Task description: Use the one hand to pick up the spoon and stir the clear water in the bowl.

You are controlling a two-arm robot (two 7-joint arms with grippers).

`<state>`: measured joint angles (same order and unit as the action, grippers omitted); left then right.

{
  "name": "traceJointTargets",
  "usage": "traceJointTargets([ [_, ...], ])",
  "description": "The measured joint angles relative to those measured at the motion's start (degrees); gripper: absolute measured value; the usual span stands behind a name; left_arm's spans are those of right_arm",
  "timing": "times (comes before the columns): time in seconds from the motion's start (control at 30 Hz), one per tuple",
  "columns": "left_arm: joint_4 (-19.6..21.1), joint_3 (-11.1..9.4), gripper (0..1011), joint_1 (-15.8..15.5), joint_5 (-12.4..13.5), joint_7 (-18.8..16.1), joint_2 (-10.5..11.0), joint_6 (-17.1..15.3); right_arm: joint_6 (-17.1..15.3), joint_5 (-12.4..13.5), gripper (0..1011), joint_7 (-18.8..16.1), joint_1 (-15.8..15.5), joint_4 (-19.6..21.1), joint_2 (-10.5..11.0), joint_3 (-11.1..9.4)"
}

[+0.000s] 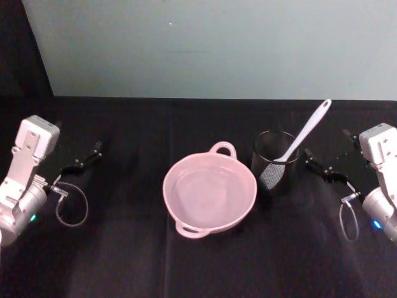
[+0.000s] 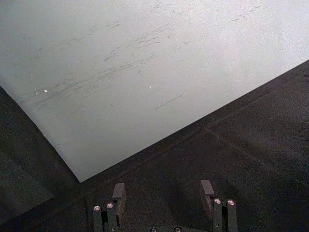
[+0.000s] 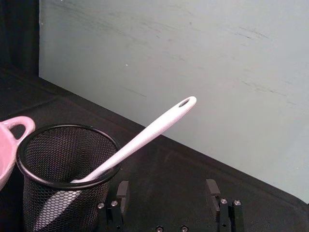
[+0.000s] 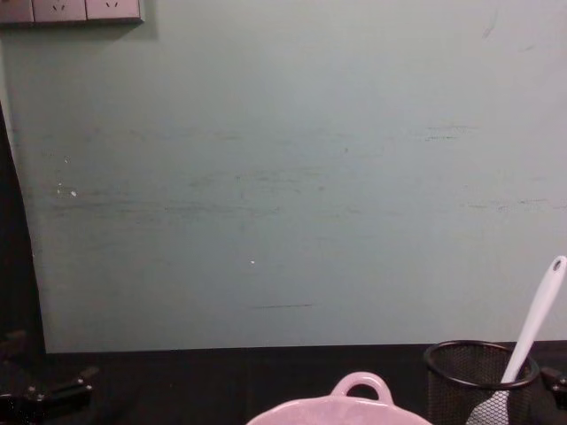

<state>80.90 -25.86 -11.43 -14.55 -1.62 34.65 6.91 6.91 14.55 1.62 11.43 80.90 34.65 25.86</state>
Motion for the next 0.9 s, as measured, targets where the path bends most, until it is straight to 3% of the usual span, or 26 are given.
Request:
traceJointTargets([
  [0.9,0.00,0.00,1011,0.00,0.00,0.00,0.00,0.00,0.00,-0.02,1003,-0.01,-0.17,0.11,0.00,-0.18],
])
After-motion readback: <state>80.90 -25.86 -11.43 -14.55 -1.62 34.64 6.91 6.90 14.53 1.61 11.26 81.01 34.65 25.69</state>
